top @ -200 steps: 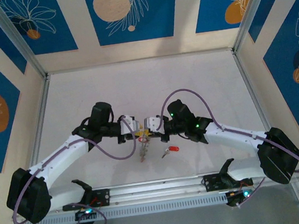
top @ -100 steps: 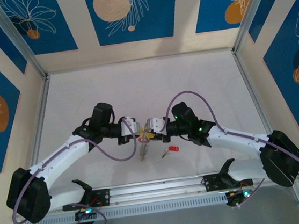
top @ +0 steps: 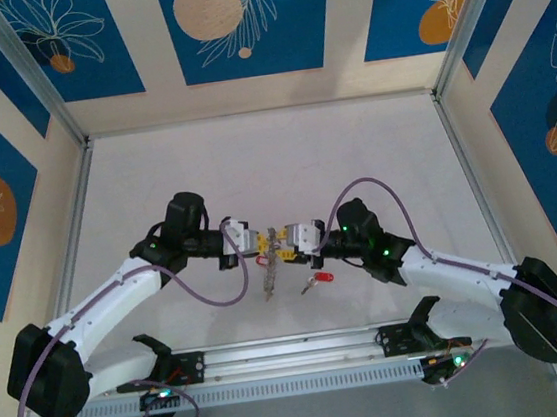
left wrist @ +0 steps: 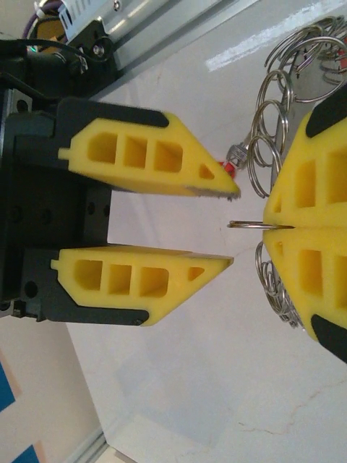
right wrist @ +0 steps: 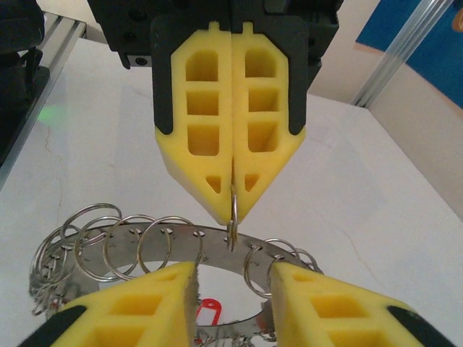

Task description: Put the keys on the keyring

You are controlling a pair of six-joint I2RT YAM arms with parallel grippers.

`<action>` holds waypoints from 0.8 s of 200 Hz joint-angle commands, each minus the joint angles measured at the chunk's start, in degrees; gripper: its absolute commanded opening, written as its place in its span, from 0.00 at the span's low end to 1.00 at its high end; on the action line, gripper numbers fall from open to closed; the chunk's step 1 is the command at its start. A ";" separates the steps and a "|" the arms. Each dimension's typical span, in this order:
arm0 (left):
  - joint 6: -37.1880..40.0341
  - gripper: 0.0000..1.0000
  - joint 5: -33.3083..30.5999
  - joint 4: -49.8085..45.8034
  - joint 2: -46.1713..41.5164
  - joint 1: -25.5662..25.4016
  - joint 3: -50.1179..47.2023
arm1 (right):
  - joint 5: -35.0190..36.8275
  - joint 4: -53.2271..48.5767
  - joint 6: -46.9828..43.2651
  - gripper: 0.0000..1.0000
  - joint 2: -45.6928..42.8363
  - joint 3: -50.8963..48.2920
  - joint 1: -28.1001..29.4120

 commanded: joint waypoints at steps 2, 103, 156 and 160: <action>1.68 0.00 4.43 1.74 -1.45 -0.45 -0.37 | -0.48 3.58 0.96 0.30 -1.07 -0.13 0.29; 2.89 0.00 -2.99 -1.46 -1.72 -1.01 1.08 | -0.38 -0.43 -0.36 0.25 2.95 3.85 1.87; 4.20 0.00 -6.87 -5.25 -3.68 -2.03 3.23 | 0.88 -2.24 -1.64 0.00 6.89 6.67 2.49; 4.07 0.00 -6.97 -5.12 -3.95 -2.03 3.23 | 0.74 -2.07 -1.58 0.00 6.99 6.66 2.48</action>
